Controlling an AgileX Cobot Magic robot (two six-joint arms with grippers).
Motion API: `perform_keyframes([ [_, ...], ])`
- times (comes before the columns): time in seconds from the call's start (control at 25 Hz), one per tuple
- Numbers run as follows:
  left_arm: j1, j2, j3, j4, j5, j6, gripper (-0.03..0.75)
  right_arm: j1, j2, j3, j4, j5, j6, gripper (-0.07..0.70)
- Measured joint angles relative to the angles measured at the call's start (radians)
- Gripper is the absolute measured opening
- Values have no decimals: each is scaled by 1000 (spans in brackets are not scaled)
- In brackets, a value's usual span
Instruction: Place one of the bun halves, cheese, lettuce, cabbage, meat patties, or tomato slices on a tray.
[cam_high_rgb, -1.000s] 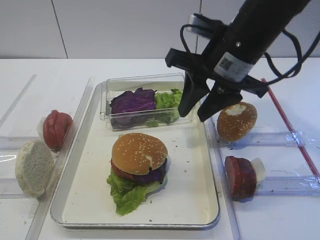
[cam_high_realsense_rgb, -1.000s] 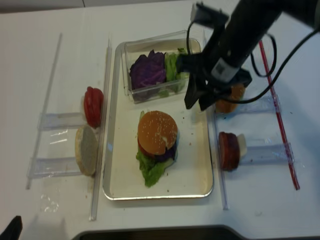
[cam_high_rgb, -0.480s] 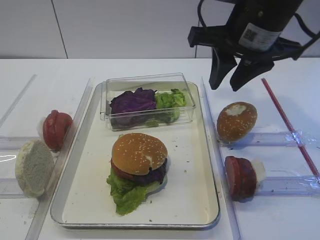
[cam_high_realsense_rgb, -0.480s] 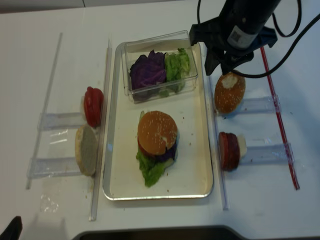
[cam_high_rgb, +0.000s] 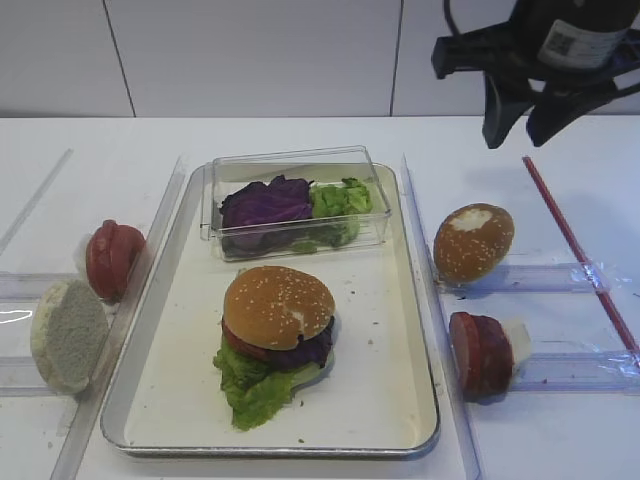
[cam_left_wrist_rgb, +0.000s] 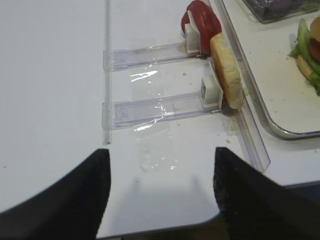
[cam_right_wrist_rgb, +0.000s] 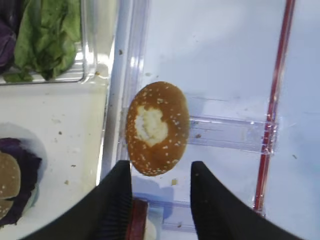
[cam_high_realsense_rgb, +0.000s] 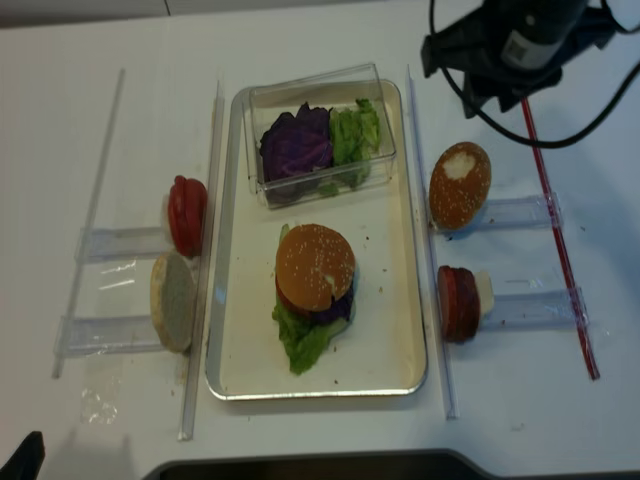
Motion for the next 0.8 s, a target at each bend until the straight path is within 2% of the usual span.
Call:
perform_keyframes([
  [0.36,0,0,0,0,0,0,426,-265,-63,0,12,4,-44,309],
  [0.48,0,0,0,0,0,0,426,-328,-92,0,14,4,-69,309],
  [0.8,0,0,0,0,0,0,426,-347,-114,0,26,8,-153,309],
])
